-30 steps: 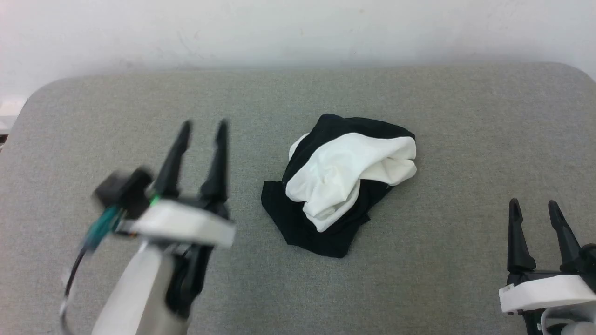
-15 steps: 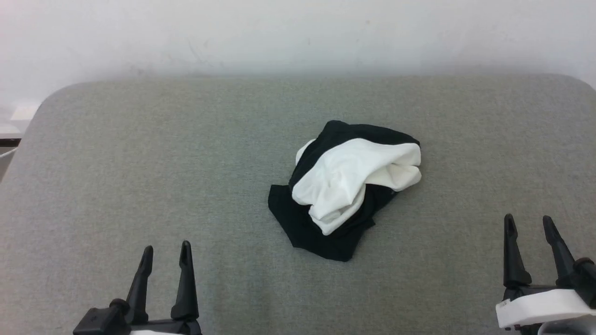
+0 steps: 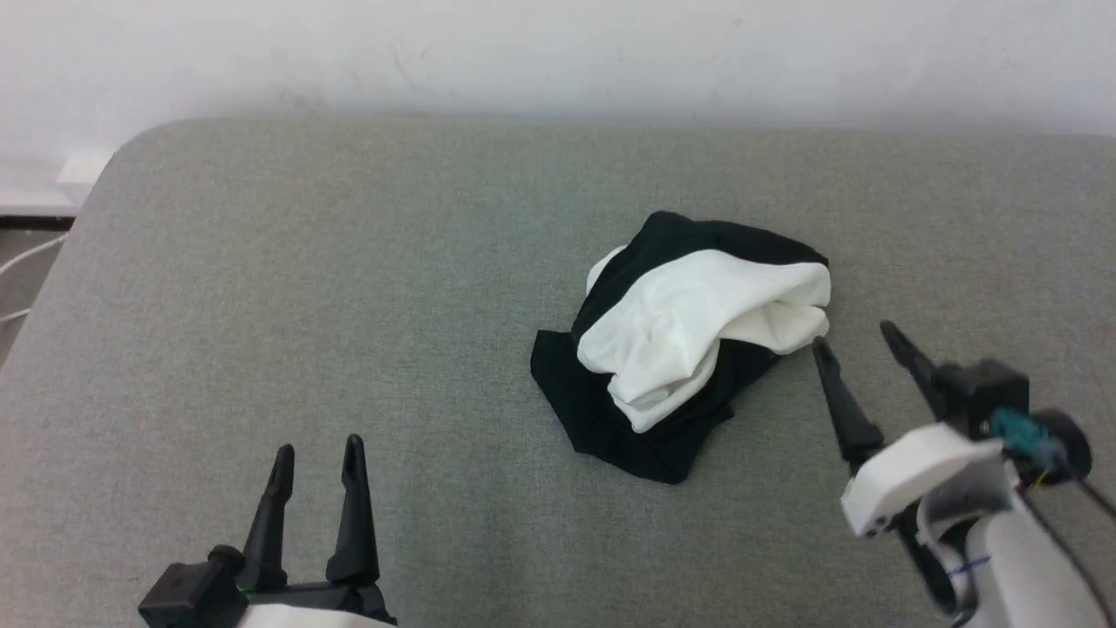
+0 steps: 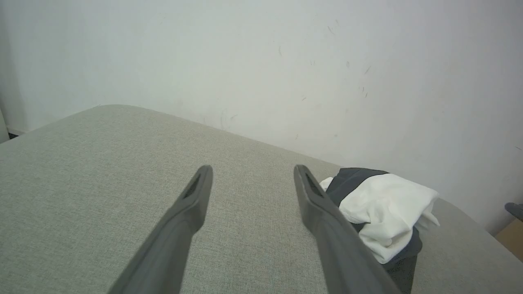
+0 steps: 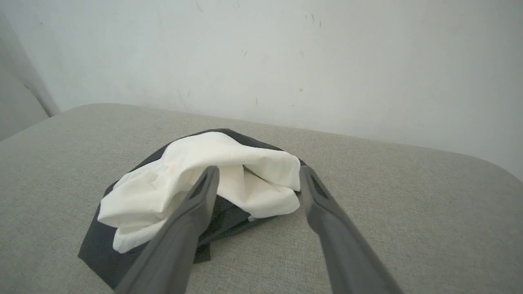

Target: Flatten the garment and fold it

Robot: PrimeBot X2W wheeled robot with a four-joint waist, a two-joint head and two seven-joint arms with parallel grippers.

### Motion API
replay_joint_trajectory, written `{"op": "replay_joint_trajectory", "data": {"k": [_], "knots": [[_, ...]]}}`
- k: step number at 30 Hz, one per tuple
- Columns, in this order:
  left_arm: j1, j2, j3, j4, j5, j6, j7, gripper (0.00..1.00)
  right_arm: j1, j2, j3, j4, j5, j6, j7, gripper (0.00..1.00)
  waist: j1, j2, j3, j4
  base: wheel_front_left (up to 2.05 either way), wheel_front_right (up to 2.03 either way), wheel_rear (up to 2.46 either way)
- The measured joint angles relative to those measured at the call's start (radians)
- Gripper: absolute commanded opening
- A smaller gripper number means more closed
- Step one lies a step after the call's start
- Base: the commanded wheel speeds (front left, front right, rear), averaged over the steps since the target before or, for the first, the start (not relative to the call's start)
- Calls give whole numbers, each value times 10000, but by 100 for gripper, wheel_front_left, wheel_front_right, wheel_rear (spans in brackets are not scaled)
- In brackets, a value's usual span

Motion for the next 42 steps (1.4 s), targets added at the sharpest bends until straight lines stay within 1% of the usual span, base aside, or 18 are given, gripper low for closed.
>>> {"op": "replay_joint_trajectory", "data": {"k": [2,4,7,12,15,19,27,28,29,30,37,40,42], "knots": [[-54,-4,-63,4,-82,13,2,100,-531,-560,245,109,157,-2,993,100,0,0,113,69,0,0,0],[-198,-12,-115,6,-169,42,0,100,-962,-1103,451,211,554,-2,1985,100,0,0,229,158,0,0,0],[-393,-17,-180,10,-263,86,0,100,-1520,-1964,1147,278,1007,-2,3279,100,1,0,434,293,0,0,0],[-635,-21,-347,88,-380,88,2,100,-2292,-3103,2370,468,1877,0,4638,100,1,0,754,587,0,0,0],[-715,-21,-410,140,-466,96,2,100,-2636,-3561,3022,665,2343,-2,5108,100,1,0,910,794,0,0,0],[-799,-21,-487,182,-541,98,2,100,-3058,-3935,3839,1034,2847,0,5461,100,1,0,1104,1055,0,0,0],[-937,-21,-589,249,-621,98,2,100,-4187,-4174,4809,2161,3101,0,5382,100,1,0,1552,1373,0,0,0],[-1003,-21,-621,263,-648,96,0,100,-4256,-4163,4857,2339,3189,0,5379,57,1,0,1606,1401,0,0,0],[-1064,-21,-640,268,-662,96,0,100,-4319,-4151,4905,2502,3266,0,5377,38,1,0,1660,1427,0,0,0],[-1110,-21,-669,278,-671,96,0,100,-4378,-4155,4982,2631,3308,0,5379,0,1,0,1710,1450,0,0,0],[-1201,-21,-717,311,-740,100,0,100,-4803,-4157,5081,2824,3745,0,5005,0,1,0,1849,1489,0,0,0],[-1192,-21,-694,378,-742,171,0,100,-4963,-4332,5068,2638,3917,0,4968,0,0,0,1723,1427,0,0,0],[-1181,-21,-702,431,-744,173,2,100,-5155,-4573,5081,2355,4019,0,5089,0,0,0,1601,1383,0,0,0]]}}
